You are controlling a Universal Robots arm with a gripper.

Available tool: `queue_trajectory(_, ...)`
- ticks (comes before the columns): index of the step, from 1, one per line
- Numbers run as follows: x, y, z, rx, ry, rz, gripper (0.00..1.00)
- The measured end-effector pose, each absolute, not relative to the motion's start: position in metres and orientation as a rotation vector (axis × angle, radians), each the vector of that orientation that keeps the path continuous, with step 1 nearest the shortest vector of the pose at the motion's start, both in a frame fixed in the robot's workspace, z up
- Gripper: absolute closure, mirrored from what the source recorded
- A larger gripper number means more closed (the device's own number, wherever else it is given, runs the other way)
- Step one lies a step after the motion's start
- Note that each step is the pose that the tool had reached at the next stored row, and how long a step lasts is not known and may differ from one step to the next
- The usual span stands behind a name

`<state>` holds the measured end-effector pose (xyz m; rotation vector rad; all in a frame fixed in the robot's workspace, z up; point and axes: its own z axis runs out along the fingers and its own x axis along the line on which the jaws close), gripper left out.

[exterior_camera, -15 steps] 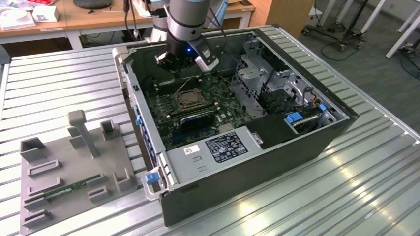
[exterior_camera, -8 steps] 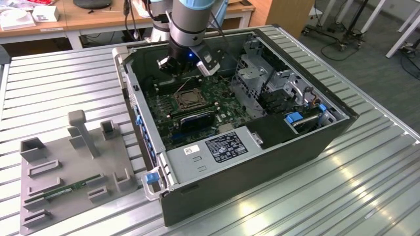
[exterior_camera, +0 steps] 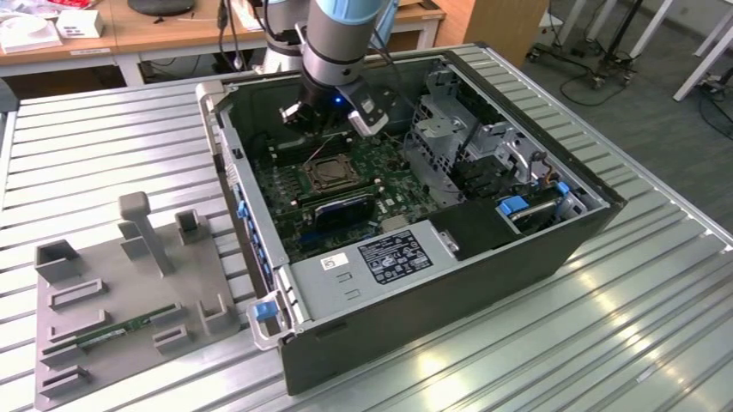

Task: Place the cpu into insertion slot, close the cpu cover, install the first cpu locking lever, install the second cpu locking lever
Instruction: 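Install the first cpu locking lever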

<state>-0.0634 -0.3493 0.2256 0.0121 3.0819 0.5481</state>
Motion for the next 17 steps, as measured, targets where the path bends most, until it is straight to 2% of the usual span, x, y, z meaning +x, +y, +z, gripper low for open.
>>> queue_trajectory(17, -0.0603, -0.3493, 0.2215, 0.012, 3.078, 0.573, 0.89)
